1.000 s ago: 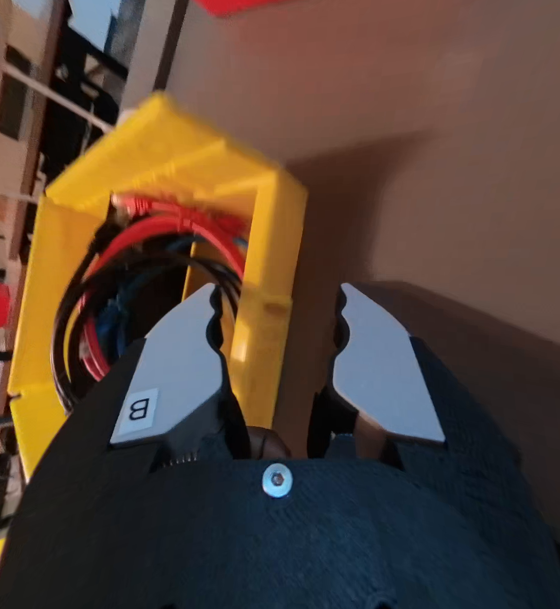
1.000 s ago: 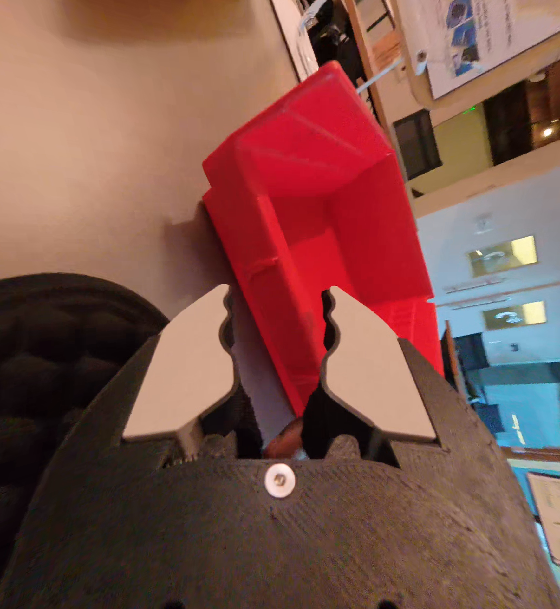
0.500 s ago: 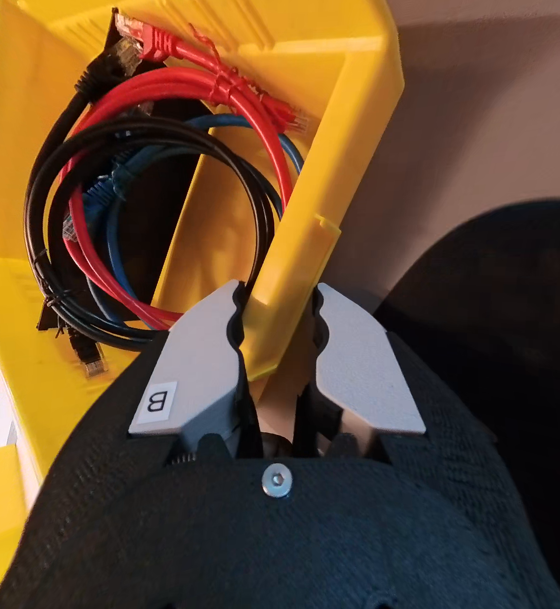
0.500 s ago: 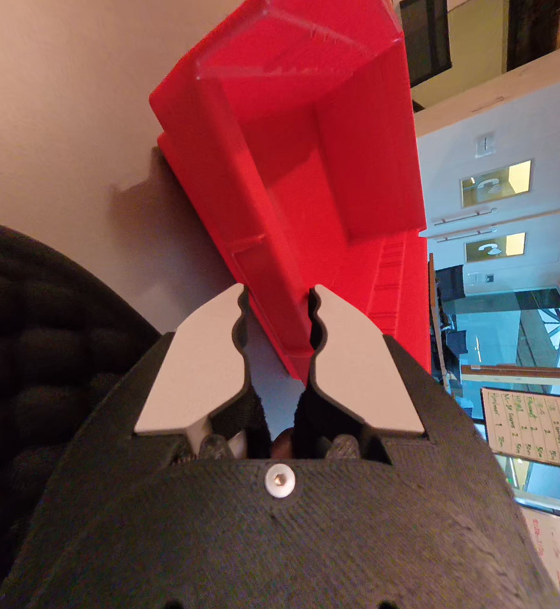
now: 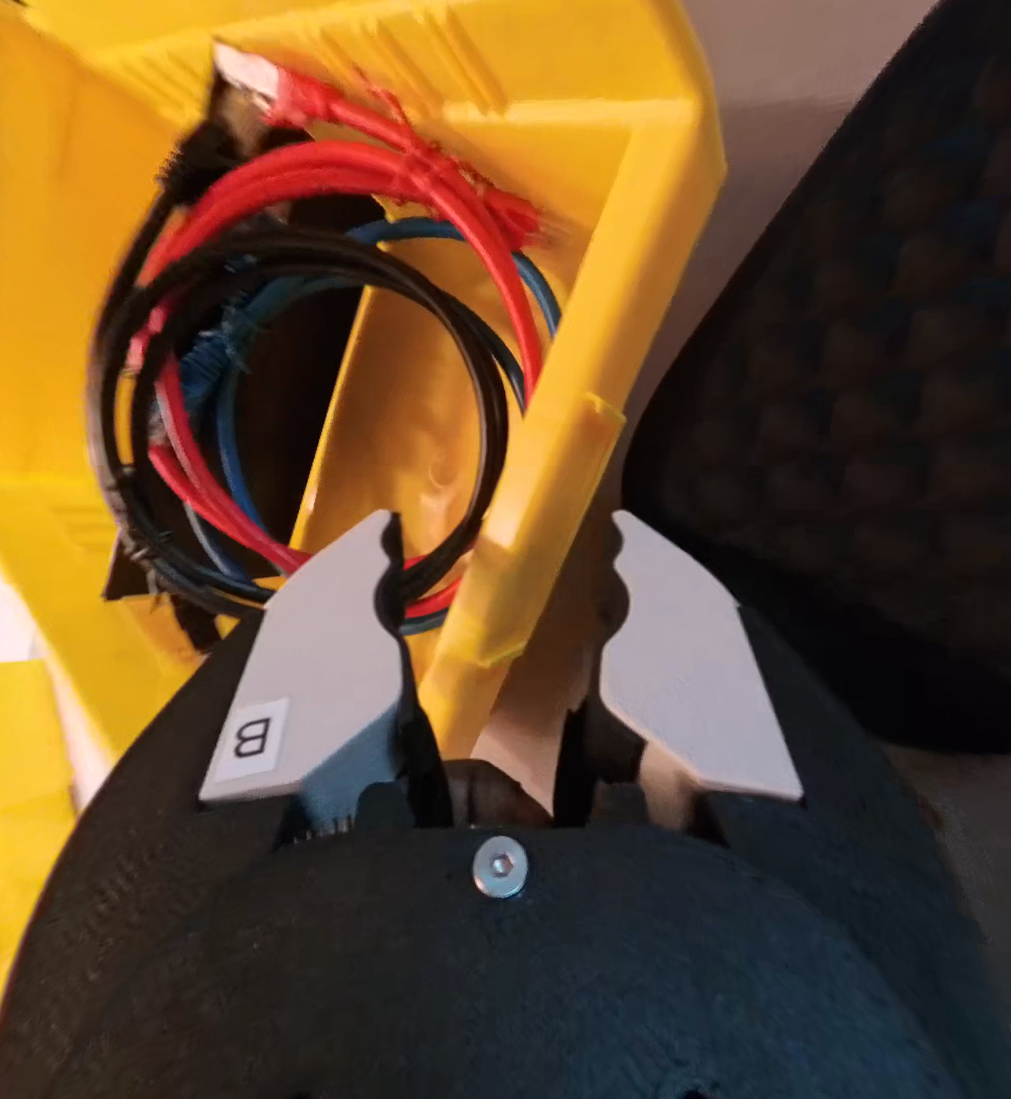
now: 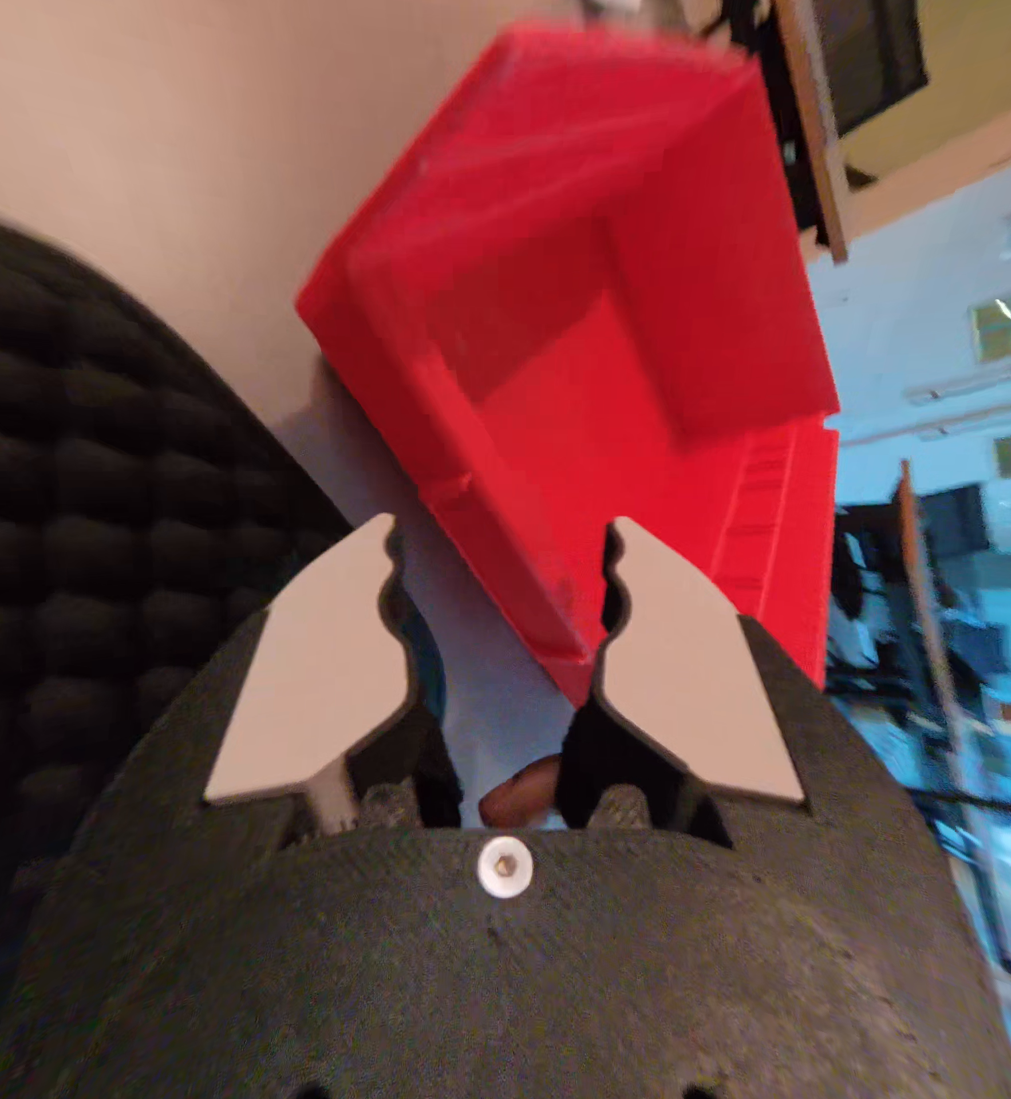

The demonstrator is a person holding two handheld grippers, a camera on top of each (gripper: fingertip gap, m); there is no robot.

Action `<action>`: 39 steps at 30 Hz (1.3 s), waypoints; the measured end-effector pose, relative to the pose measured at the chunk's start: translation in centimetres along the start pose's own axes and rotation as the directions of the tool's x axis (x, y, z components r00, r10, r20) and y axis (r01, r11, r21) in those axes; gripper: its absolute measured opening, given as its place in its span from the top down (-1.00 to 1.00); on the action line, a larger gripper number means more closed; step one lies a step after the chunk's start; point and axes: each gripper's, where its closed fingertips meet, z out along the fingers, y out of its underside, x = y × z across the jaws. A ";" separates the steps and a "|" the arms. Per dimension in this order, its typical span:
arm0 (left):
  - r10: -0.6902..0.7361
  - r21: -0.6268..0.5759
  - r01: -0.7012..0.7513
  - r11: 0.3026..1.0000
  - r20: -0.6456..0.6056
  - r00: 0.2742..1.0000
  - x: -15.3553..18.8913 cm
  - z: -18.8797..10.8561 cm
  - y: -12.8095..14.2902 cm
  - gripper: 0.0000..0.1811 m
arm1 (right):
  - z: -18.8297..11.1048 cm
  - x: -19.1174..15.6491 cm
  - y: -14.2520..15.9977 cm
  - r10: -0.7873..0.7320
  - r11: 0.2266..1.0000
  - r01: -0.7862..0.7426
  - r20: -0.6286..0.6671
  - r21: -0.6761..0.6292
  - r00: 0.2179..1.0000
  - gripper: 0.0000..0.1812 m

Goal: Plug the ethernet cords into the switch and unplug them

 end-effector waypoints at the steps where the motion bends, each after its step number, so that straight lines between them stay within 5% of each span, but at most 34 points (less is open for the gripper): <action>1: -0.038 0.056 0.038 0.998 -0.013 0.999 -0.4 -1.2 -0.9 0.24 | -0.5 -0.1 -1.1 0.052 0.995 -0.055 0.032 0.078 0.998 0.20; 5: -0.197 0.382 0.206 0.901 -0.061 0.978 -4.4 -7.2 -7.6 0.15 | -3.0 -0.8 -6.4 0.173 0.886 -0.244 0.206 0.396 0.963 0.03; 8: -0.360 0.412 0.346 0.843 -0.045 0.932 -10.4 -8.2 -10.5 0.10 | -4.6 -2.8 -9.4 0.173 0.790 -0.369 0.398 0.491 0.901 -0.11; 13: -0.405 0.085 0.409 0.909 -0.064 0.912 -17.7 -0.9 -9.4 -0.28 | -5.0 -6.1 -10.9 0.105 0.749 -0.446 0.577 0.490 0.810 -0.19; 16: -0.378 -0.122 0.369 0.921 -0.061 0.924 -20.3 4.3 -6.7 -0.29 | -4.8 -6.5 -10.9 0.088 0.765 -0.429 0.581 0.481 0.809 -0.16; 19: -0.330 -0.264 0.284 0.922 -0.153 0.931 -20.2 7.8 -4.7 -0.04 | -5.0 -6.6 -10.9 0.071 0.760 -0.417 0.574 0.499 0.816 -0.10; 24: -0.239 -0.390 0.126 0.912 -0.256 0.937 -19.0 10.9 -2.3 -0.17 | -5.1 -6.7 -10.9 0.064 0.762 -0.408 0.568 0.503 0.820 0.00; 27: -0.286 -0.418 0.155 0.895 -0.272 0.919 -18.1 11.6 -1.8 -0.19 | -5.0 -6.7 -10.9 0.060 0.765 -0.402 0.565 0.503 0.823 0.03; 30: -0.469 -0.431 0.357 0.829 -0.187 0.863 -18.8 11.8 -2.4 -0.16 | -4.8 -6.8 -10.8 0.064 0.772 -0.399 0.564 0.495 0.823 0.05; 33: -0.713 -0.387 0.641 0.662 -0.065 0.698 -20.1 12.2 -3.6 -0.10 | -4.7 -6.9 -10.7 0.066 0.781 -0.389 0.556 0.489 0.829 0.05; 39: -0.752 -0.542 0.649 0.534 0.047 0.658 -18.0 13.9 -1.1 0.07 | -4.3 -6.9 -10.6 0.070 0.798 -0.373 0.542 0.473 0.837 0.06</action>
